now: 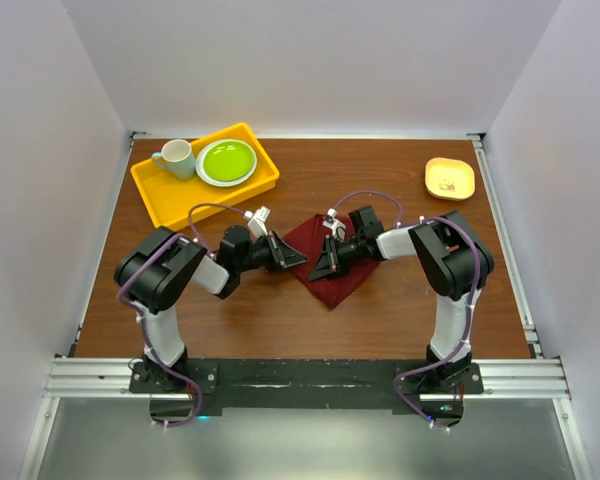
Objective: Fold the napkin, place the utensils inside, and roll it up
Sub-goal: Roll the napkin with the utensil
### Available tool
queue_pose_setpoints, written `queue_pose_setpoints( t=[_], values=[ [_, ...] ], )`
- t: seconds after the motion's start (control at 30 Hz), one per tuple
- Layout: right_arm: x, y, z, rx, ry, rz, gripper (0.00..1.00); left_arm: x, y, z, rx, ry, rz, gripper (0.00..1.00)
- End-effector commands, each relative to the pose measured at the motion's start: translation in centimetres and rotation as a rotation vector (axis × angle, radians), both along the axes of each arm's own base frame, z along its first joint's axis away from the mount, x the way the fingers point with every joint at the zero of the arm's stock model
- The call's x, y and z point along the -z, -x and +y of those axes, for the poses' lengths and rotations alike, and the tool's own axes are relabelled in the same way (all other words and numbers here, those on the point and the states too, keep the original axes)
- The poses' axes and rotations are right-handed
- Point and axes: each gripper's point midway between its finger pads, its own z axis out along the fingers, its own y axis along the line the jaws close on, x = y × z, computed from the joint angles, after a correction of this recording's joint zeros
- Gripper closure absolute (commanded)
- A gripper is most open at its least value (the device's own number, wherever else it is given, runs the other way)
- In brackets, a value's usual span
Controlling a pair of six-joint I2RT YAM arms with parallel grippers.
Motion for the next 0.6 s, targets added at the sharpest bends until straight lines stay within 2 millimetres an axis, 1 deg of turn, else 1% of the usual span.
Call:
queue_pose_setpoints(
  t=[0.0,0.03,0.13,0.2,0.23,0.3,0.33,0.43,0.47,0.5,0.53,0.57],
  values=[
    [7.8,3.8,-4.8,0.043,0.344,0.131,1.0,0.4,-1.6,-0.1,-0.076,0.021,-0.018,1.0],
    [7.7,3.8,-4.8,0.04,0.343,0.132,1.0,1.8,-1.4,0.3,-0.088,-0.021,0.026,1.0],
    [7.5,3.7,-4.8,0.043,0.348,0.126,1.0,5.1,-1.6,1.0,-0.118,-0.143,0.118,1.0],
    [7.5,3.6,-5.0,0.042,0.357,0.118,1.0,6.5,-1.8,1.6,-0.134,-0.211,0.149,1.0],
    [7.2,3.5,-5.0,0.04,0.358,0.116,0.97,8.0,-1.3,2.1,-0.135,-0.268,0.212,1.0],
    [7.1,3.5,-5.1,0.033,0.364,0.11,0.95,9.1,-1.1,2.5,-0.133,-0.314,0.235,1.0],
    [7.0,3.4,-5.0,0.029,0.366,0.105,0.91,10.0,-0.8,2.9,-0.132,-0.343,0.265,1.0],
    [6.5,3.3,-5.2,0.01,0.38,0.094,0.83,11.4,-0.1,3.3,-0.125,-0.377,0.289,1.0],
    [6.0,3.0,-5.1,0.01,0.38,0.079,0.76,11.7,0.1,3.4,-0.123,-0.384,0.295,1.0],
    [5.6,2.5,-5.1,0.011,0.384,0.062,0.73,12.0,0.2,3.5,-0.117,-0.39,0.297,1.0],
    [5.3,2.7,-5.3,0.007,0.397,0.068,0.71,12.5,0.4,3.6,-0.113,-0.396,0.307,1.0],
    [4.7,2.4,-5.2,0.001,0.393,0.044,0.66,12.8,0.6,3.7,-0.11,-0.4,0.313,1.0]
  ],
)
